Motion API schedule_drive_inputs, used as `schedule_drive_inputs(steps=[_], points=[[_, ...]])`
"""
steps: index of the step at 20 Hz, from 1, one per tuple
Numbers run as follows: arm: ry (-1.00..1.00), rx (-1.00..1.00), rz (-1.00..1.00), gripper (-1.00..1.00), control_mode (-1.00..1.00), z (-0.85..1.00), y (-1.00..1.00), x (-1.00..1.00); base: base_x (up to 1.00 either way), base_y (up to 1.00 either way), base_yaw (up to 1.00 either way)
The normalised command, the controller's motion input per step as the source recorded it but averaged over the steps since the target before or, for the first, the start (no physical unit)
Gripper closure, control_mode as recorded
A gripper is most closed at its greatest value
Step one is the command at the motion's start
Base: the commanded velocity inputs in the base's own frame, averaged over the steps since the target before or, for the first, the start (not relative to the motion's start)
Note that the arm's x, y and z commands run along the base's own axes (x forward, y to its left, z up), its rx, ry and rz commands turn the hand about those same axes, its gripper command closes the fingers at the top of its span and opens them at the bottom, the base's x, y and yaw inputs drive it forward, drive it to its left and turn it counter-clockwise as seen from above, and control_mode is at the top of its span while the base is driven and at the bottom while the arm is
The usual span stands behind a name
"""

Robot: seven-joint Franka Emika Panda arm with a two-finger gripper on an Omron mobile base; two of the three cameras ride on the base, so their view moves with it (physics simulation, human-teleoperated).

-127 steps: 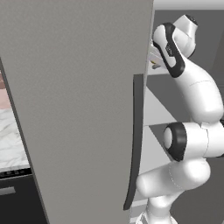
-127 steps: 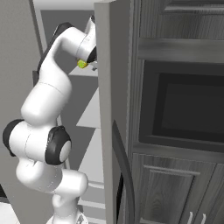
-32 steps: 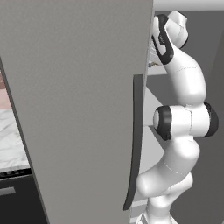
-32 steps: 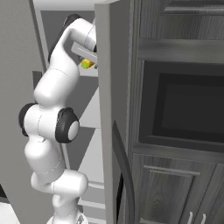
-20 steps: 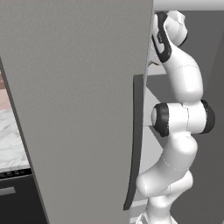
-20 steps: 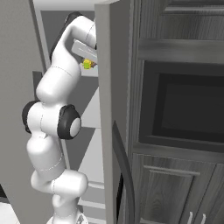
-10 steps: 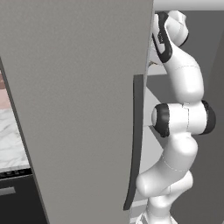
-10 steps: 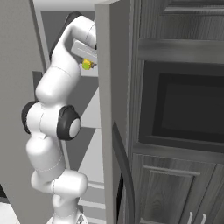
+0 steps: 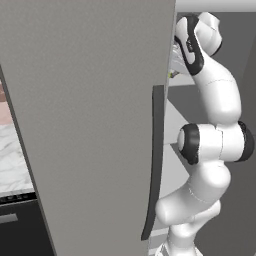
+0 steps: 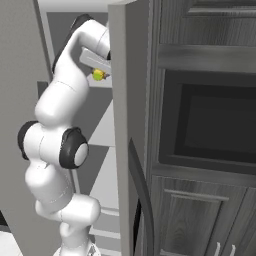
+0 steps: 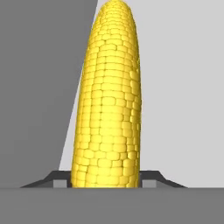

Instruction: Take the lemon, garlic, and corn from the freezer and place them in the bowl on the counter.

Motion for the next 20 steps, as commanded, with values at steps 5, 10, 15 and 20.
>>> schedule_drive_inputs(steps=[5,10,15,20], points=[[-0.28,0.0,0.0,1.0,-1.0,0.0,0.0,-0.39,0.0,0.0,0.0],[-0.18,0.0,-0.01,1.0,-1.0,0.24,0.0,-0.53,0.0,0.0,0.0],[-0.05,0.0,-0.06,1.0,-1.0,0.45,-0.07,-0.79,0.0,0.0,0.0],[0.0,0.0,-0.13,1.0,-1.0,0.39,-0.18,-0.94,0.0,0.0,0.0]])
